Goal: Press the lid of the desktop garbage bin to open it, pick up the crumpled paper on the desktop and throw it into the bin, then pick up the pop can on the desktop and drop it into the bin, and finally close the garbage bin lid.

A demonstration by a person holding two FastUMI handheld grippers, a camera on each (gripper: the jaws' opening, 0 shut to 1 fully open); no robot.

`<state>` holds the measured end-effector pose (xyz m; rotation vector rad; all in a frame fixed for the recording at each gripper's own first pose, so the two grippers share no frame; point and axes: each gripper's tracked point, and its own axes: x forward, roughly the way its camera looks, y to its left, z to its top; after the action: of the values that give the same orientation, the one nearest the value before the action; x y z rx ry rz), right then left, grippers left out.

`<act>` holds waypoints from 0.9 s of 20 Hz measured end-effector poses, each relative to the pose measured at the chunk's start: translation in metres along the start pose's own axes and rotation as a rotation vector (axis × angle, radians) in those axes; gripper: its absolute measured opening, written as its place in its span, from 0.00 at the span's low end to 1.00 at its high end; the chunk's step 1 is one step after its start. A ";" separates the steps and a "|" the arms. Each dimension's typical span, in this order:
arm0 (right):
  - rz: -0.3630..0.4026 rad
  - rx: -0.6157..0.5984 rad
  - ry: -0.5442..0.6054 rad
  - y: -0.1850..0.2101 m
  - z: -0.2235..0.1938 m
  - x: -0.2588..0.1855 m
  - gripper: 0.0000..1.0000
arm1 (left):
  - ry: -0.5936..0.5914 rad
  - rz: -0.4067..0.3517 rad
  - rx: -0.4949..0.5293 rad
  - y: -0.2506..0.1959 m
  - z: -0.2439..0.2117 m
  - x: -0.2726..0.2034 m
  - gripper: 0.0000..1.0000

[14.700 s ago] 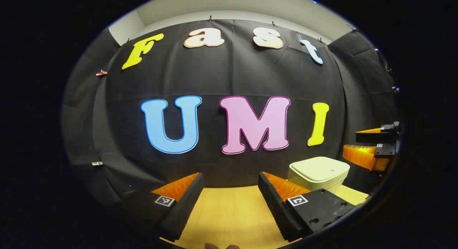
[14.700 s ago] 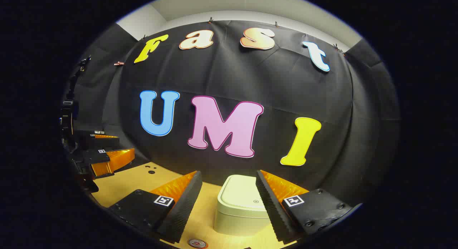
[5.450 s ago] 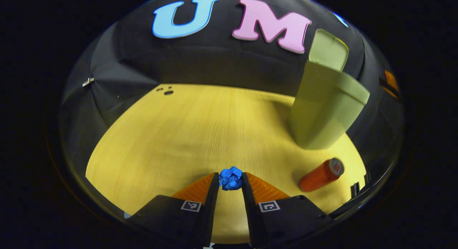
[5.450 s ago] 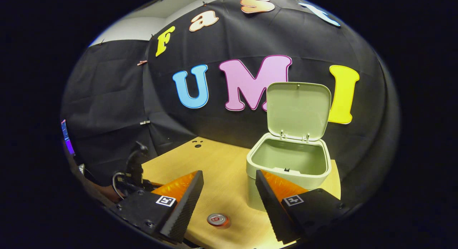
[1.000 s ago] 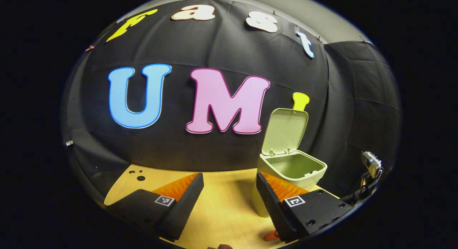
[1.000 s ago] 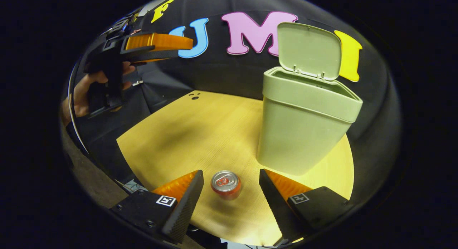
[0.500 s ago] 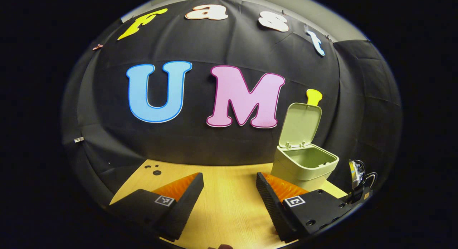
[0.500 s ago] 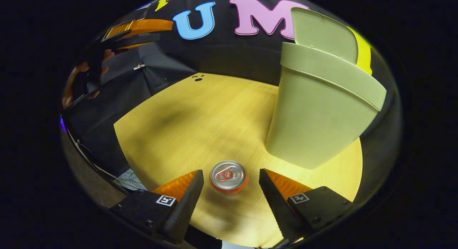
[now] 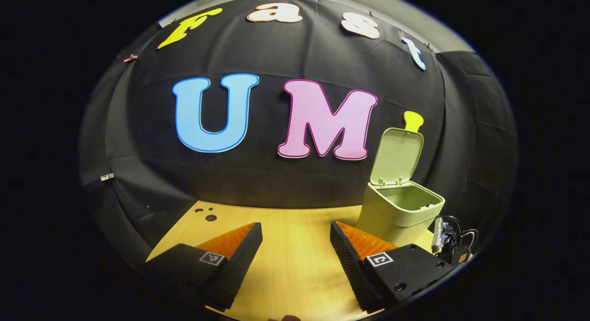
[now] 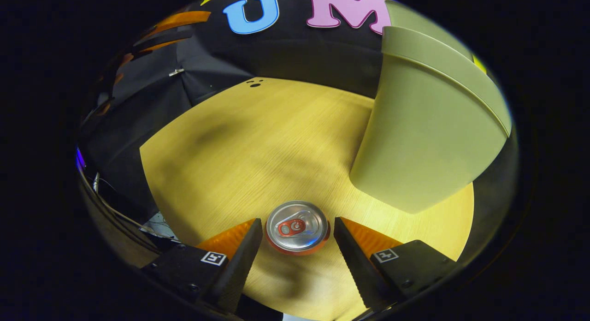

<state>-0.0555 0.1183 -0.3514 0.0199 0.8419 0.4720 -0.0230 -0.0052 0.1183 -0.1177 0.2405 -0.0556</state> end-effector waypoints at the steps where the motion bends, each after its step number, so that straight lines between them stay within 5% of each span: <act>1: -0.005 0.006 0.011 -0.002 -0.002 0.003 0.99 | 0.001 0.002 0.000 0.001 -0.001 0.000 0.96; 3: -0.016 0.029 0.026 -0.004 -0.005 0.005 0.97 | 0.005 0.005 0.000 0.004 -0.003 0.000 0.96; 5: -0.012 0.049 0.017 -0.002 -0.003 0.004 0.84 | 0.010 0.007 -0.005 0.005 -0.005 0.000 0.96; 18: 0.017 0.083 -0.087 0.000 0.063 -0.057 0.84 | 0.014 0.000 -0.021 0.002 -0.006 0.007 0.96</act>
<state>-0.0423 0.1052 -0.2682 0.1232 0.7761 0.4490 -0.0180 -0.0041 0.1109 -0.1384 0.2552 -0.0537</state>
